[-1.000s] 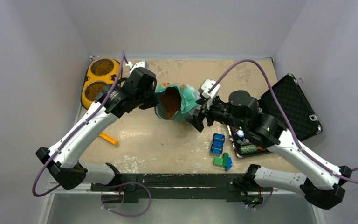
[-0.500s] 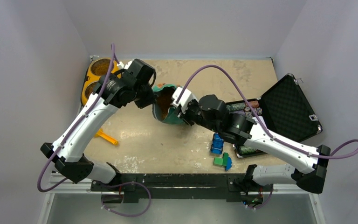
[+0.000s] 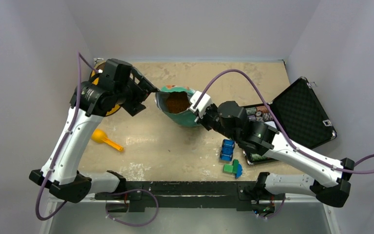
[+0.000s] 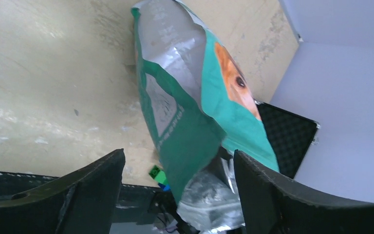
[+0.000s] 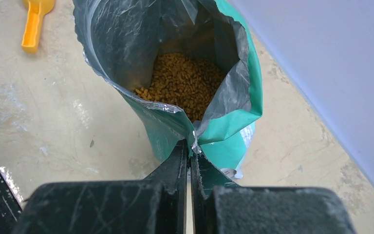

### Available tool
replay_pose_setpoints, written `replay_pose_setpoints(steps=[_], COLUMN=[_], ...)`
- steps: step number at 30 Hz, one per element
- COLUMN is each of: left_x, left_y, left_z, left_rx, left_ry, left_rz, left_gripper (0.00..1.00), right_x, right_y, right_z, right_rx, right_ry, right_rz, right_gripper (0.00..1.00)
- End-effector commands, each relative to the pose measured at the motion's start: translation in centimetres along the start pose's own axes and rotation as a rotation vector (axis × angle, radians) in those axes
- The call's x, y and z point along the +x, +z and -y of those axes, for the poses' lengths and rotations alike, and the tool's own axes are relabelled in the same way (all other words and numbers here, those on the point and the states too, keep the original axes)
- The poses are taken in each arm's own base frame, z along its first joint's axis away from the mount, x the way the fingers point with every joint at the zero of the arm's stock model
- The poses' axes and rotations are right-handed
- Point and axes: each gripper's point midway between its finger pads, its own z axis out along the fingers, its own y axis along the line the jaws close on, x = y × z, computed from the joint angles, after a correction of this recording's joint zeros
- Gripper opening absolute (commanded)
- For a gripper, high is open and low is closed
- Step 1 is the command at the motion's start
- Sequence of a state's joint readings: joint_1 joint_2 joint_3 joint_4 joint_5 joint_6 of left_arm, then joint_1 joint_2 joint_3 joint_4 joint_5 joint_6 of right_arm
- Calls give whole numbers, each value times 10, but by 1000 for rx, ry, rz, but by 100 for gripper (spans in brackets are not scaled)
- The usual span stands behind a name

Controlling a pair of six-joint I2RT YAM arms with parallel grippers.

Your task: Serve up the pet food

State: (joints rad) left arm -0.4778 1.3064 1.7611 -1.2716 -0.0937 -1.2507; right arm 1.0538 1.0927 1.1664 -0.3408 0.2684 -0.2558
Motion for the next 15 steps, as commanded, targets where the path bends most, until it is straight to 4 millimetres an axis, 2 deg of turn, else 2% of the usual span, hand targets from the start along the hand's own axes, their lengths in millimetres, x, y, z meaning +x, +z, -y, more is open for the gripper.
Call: replay_pose_setpoints(steps=[1,6,9,12,15], left_x=[13,17,26,33,26], left_y=[-9,-3,6,18,28], left_z=[22,34,30,21,28], left_rx=[90,37,-17,-66,-39], left_ry=[-139,-177,-239,-286,-290], left_rz=[-92,-156,-202,-226,-194], left_gripper=[86,86,73,68,55], right_x=[-33,-32,-31,-32,-29], right_y=[-10,-8,-11,-12,-13], right_z=[7,4,5,7,10], right_rx=[7,-7,-6,4,16], right_ry=[10,4,2,-9,-36], right_rz=[102,100,103,109,101], right_gripper=[0,0,0,0,0])
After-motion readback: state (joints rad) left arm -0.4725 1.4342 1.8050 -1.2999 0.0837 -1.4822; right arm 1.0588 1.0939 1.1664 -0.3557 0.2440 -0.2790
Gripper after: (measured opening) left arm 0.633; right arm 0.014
